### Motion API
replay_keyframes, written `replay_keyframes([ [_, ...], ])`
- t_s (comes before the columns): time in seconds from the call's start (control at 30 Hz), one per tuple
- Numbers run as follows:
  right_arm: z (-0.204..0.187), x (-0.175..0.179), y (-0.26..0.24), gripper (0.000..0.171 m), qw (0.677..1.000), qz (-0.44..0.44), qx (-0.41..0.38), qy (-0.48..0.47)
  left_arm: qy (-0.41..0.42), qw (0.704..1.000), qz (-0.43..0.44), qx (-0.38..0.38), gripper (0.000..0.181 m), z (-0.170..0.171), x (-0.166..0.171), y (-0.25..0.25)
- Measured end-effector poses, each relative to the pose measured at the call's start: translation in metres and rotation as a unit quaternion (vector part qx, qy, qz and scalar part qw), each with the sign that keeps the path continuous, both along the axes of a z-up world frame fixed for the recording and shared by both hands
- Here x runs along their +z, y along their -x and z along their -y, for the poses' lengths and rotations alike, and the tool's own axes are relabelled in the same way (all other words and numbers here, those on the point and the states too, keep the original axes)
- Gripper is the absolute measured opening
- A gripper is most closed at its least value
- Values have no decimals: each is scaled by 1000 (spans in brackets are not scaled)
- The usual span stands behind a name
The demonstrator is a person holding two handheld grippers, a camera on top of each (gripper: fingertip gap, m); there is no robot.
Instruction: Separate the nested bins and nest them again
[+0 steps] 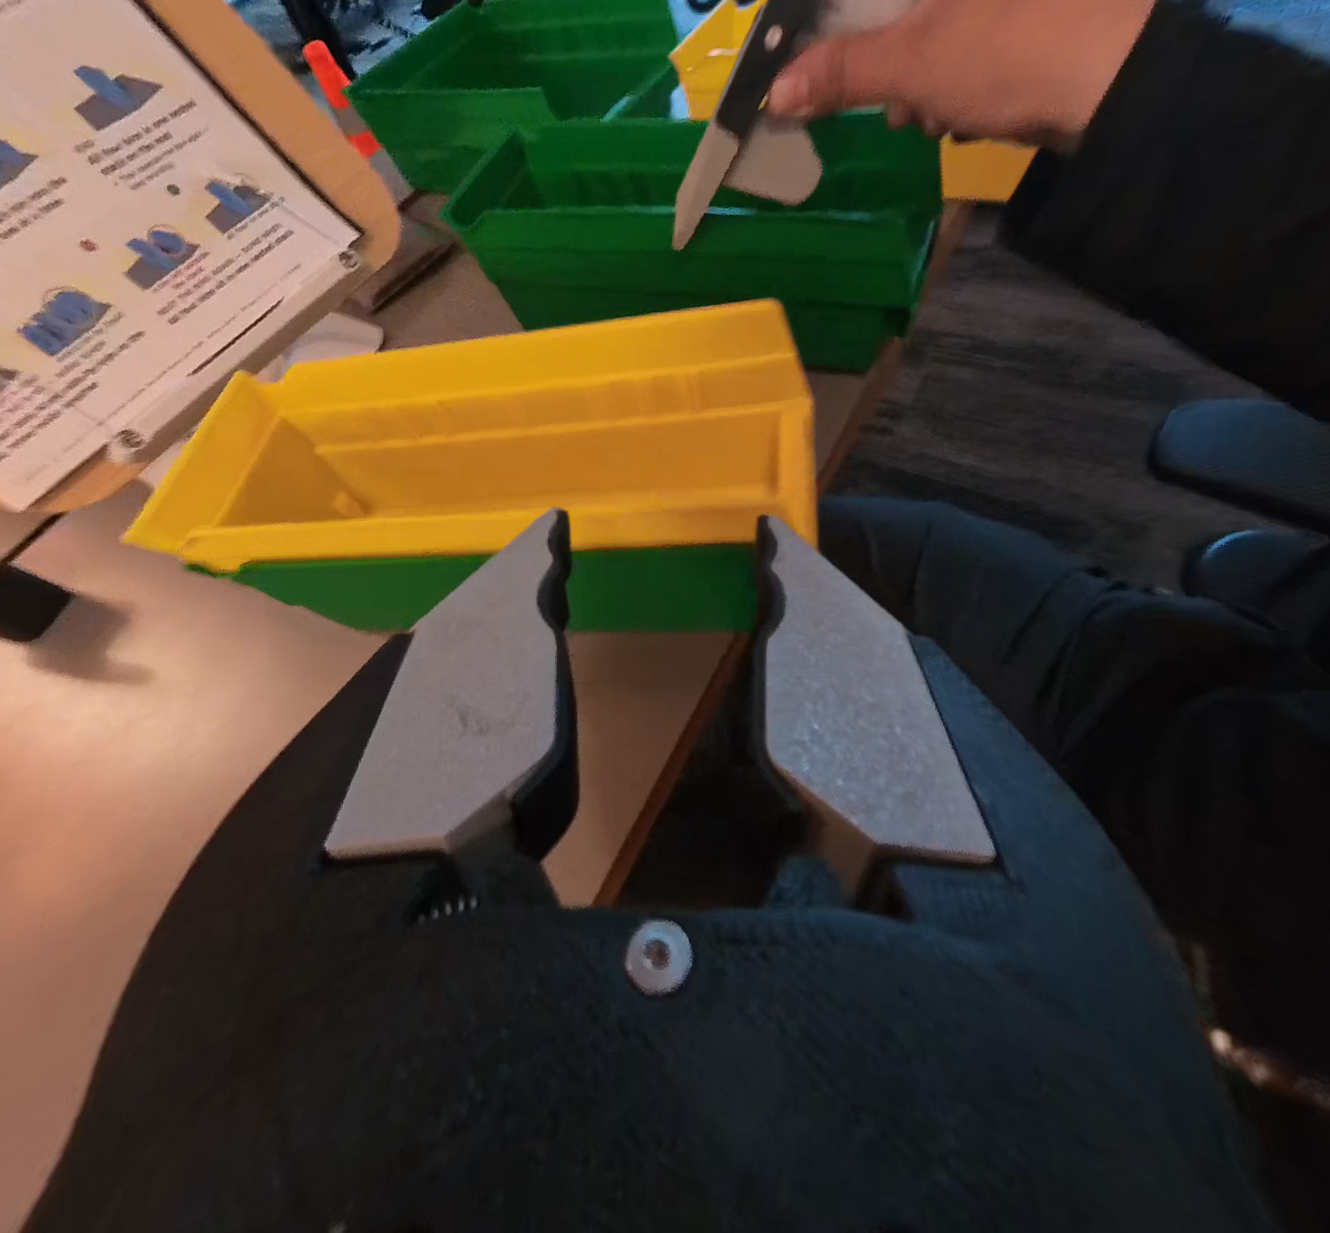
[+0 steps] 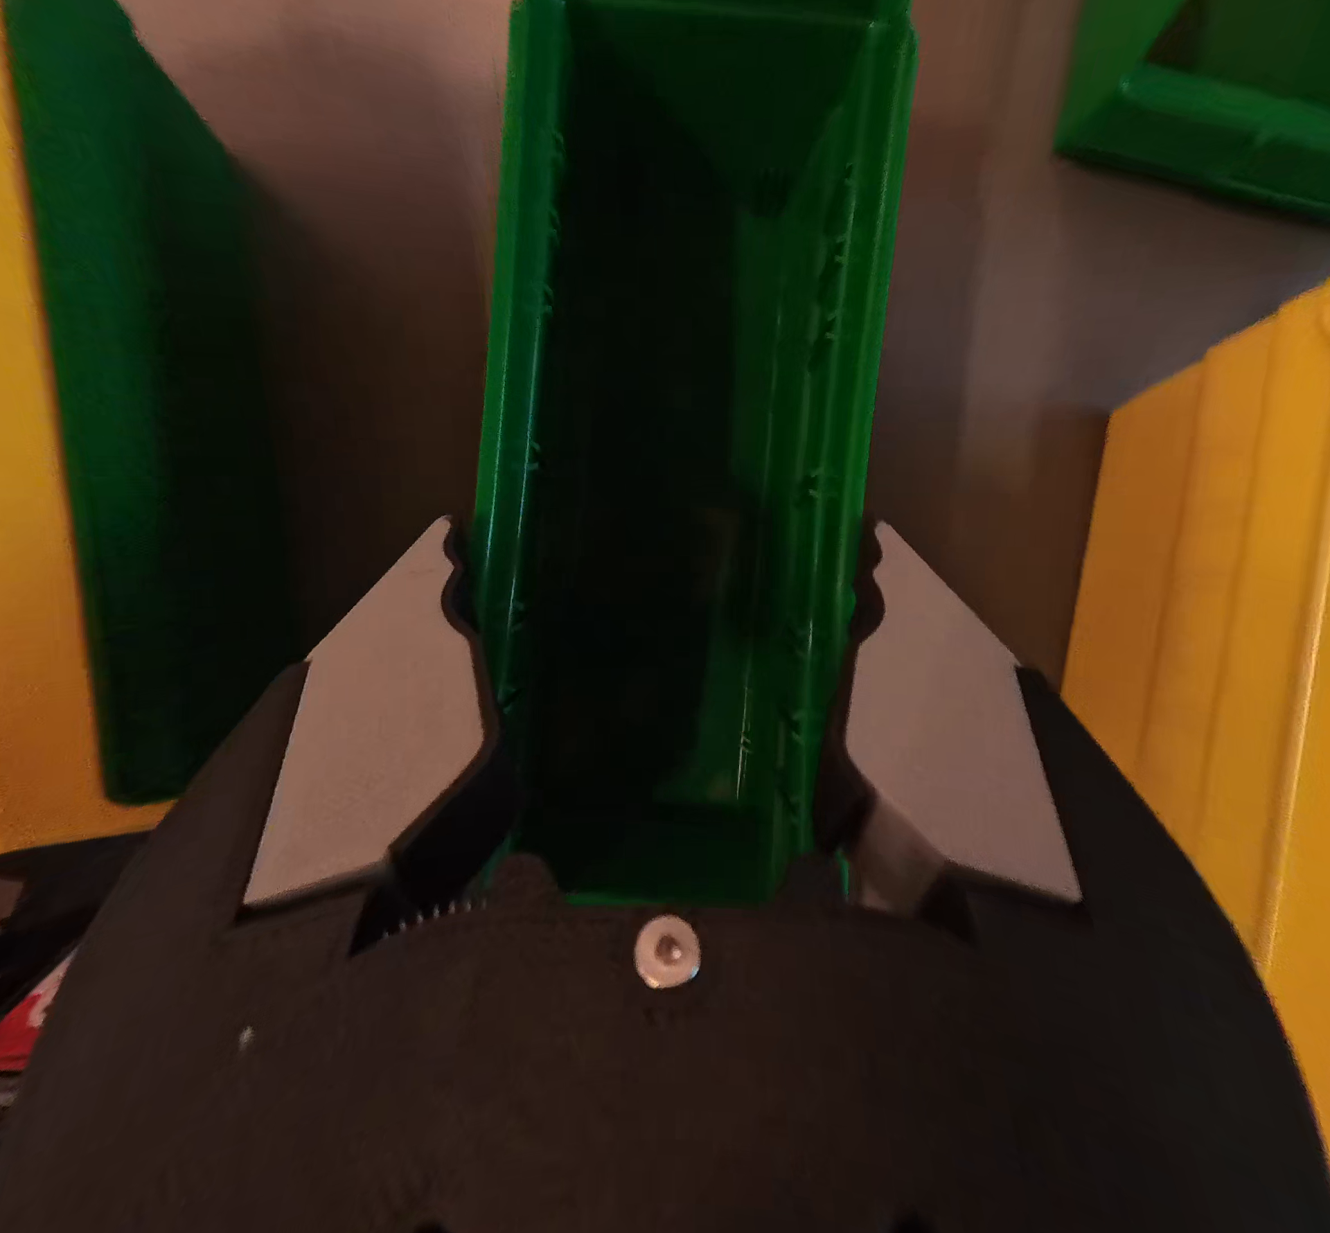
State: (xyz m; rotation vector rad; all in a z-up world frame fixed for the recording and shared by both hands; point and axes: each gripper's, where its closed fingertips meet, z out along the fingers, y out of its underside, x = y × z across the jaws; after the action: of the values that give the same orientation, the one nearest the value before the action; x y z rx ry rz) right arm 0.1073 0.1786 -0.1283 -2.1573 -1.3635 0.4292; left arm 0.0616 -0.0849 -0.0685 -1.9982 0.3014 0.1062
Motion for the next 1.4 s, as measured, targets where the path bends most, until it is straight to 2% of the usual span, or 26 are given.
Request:
replay_keyframes([
  [0.1,-11,-13,-15,114,1000,16,-21,3,-3,998,48,-32,54,-19,-2,-46],
  [0.2,-16,-16,-18,118,1000,6,-24,8,33,999,-5,-26,55,-35,-30,-66],
  [0.27,-19,-12,-23,117,1000,6,-29,-8,63,996,-64,8,55,-43,-54,-56],
  [0.33,-21,0,-29,110,998,-3,-36,-41,47,992,-106,41,56,-50,-55,-42],
  [0.43,-20,21,-39,108,995,-38,-42,-79,44,993,-98,46,38,-48,-52,-34],
  [0.5,-14,30,-46,104,994,-61,-36,-81,44,991,-103,68,18,-43,-49,-14],
  [0.57,-8,37,-54,103,994,-80,-26,-72,59,991,-83,82,33,-36,-52,4],
  [0.67,9,45,-63,93,992,-120,7,-40,59,985,-75,142,29,-26,-48,46],
  [0.7,13,49,-68,94,990,-135,14,-33,64,982,-77,162,32,-21,-48,59],
  [0.73,17,55,-72,92,988,-152,20,-30,74,981,-66,164,44,-16,-48,62],
  [0.77,20,61,-76,91,985,-170,27,-26,79,985,-50,146,61,-12,-46,57],
  [0.8,22,67,-81,89,981,-187,31,-25,71,989,-37,120,63,-10,-39,47],
  [0.83,23,74,-85,88,978,-205,36,-24,59,994,-23,88,56,-8,-32,33],
  [0.9,28,88,-89,87,969,-242,54,-17,54,998,-6,33,72,-5,-25,8],
  [1.0,42,105,-92,86,954,-285,97,-7,92,995,-35,10,83,-1,-39,-3],
  [1.1,50,118,-98,80,944,-303,130,-16,160,984,-79,-3,80,-1,-74,2],
  [1.17,51,133,-104,60,929,-339,146,-38,204,972,-112,14,76,-2,-97,16],
  [1.2,49,139,-109,58,923,-353,144,-46,222,966,-132,25,67,-2,-106,23],
  [1.3,39,148,-125,59,917,-377,124,-39,240,955,-174,36,71,-4,-117,35],
  [1.37,37,151,-134,61,910,-395,125,-17,251,951,-177,36,63,-2,-118,33],
  [1.4,38,153,-138,61,906,-404,128,-6,258,949,-175,39,52,-1,-119,32],
])
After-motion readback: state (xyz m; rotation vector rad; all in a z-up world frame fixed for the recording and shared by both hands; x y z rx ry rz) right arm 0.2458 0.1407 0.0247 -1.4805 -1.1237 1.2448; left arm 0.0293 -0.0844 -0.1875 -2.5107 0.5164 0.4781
